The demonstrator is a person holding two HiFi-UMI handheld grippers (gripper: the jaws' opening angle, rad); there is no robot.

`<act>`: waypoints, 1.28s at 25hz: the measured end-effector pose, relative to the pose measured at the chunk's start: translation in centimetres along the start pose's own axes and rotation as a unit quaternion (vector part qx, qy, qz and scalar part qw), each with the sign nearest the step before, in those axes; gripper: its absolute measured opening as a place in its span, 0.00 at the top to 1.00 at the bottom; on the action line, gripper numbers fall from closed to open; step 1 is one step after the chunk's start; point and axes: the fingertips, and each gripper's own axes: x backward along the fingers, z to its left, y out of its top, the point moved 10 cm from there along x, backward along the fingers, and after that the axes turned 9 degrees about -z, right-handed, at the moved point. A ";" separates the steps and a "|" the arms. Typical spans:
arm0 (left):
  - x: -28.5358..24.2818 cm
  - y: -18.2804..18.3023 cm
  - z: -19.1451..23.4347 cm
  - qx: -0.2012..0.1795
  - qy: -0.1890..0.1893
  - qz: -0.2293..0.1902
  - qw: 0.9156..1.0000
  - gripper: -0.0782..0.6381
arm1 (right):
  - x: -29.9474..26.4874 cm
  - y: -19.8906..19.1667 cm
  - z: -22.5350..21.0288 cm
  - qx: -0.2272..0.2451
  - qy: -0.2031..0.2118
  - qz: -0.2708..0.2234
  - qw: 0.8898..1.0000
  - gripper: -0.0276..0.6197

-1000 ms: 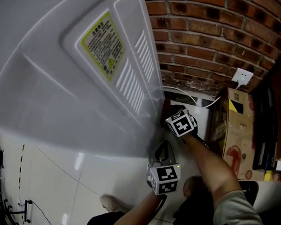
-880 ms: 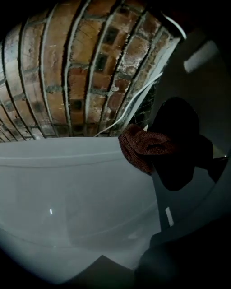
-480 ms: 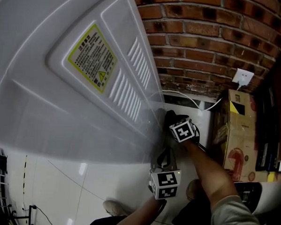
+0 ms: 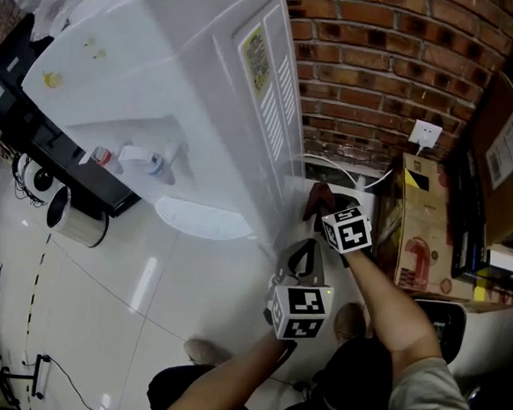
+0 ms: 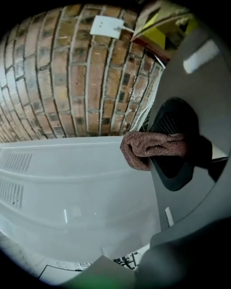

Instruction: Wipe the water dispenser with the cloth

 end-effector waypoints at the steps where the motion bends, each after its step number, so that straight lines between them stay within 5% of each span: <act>1: 1.0 0.5 0.2 -0.010 0.002 -0.007 1.000 0.89 | 1.1 0.3 0.5 0.006 -0.002 -0.003 1.000 0.82; 7: 7.4 4.4 2.2 -0.022 0.005 -0.037 0.999 0.89 | 8.3 2.3 4.4 0.044 -0.006 -0.015 0.999 0.81; 11: 11.8 7.8 2.4 -0.074 -0.025 -0.073 0.994 0.89 | 13.1 1.2 8.4 0.053 0.014 -0.014 0.998 0.81; 16: 15.3 6.8 2.2 -0.079 -0.032 -0.090 0.992 0.89 | 17.3 -1.5 11.5 0.094 0.042 0.016 0.995 0.81; 22: 14.3 2.1 3.0 -0.084 -0.051 -0.048 0.994 0.89 | 18.0 -5.4 12.7 0.075 0.049 0.053 0.995 0.81; 28: 12.8 -1.0 3.1 -0.012 -0.072 0.018 0.997 0.89 | 14.2 -11.7 11.2 0.016 0.033 0.109 0.993 0.80; 32: 12.7 -1.8 2.9 -0.004 -0.082 0.037 0.996 0.89 | 11.7 -15.7 10.4 0.012 0.023 0.160 0.987 0.79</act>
